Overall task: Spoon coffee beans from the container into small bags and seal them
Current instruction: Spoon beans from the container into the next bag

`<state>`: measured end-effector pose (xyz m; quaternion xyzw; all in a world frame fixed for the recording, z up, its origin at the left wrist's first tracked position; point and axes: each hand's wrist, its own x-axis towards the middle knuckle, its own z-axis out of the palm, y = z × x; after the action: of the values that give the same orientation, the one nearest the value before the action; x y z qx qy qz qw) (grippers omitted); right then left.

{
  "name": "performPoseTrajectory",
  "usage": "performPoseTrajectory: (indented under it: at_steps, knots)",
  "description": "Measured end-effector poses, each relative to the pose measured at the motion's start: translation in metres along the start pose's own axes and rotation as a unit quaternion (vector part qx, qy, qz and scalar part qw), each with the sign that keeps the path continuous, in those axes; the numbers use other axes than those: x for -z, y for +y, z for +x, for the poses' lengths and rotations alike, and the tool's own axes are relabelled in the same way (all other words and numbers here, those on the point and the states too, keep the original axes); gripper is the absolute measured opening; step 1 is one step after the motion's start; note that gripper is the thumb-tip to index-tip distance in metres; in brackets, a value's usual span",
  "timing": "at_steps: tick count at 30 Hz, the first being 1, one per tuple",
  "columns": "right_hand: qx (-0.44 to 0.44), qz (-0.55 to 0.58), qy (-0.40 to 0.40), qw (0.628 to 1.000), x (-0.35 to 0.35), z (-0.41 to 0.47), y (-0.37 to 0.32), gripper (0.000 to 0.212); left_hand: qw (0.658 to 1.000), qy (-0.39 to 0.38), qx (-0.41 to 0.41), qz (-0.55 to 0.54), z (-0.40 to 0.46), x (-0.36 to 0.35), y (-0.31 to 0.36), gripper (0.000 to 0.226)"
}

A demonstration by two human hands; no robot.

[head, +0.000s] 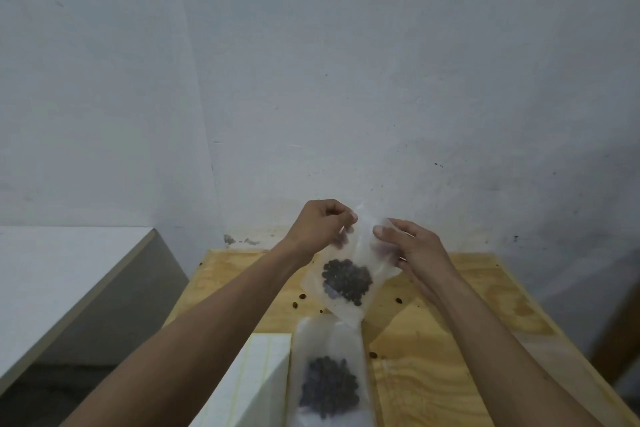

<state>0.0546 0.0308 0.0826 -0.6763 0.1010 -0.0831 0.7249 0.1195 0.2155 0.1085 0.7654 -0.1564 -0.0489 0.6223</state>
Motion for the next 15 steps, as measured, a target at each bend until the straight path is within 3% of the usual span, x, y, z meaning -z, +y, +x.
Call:
performPoseTrajectory:
  at_steps: [4, 8, 15]
  knots:
    - [0.022, -0.099, 0.005, 0.995, -0.003, -0.001, -0.01, 0.015, 1.0, -0.013, 0.001, -0.01, -0.005, -0.003, -0.001, 0.013]
    - [0.051, -0.135, 0.001, 0.99, -0.007, 0.0, -0.02, 0.015, 1.0, -0.005, 0.0, -0.025, -0.008, -0.007, 0.002, 0.015]
    - [0.016, -0.136, 0.02, 0.99, -0.015, 0.004, -0.019, 0.017, 1.0, 0.022, -0.007, -0.008, -0.015, -0.006, 0.001, 0.021]
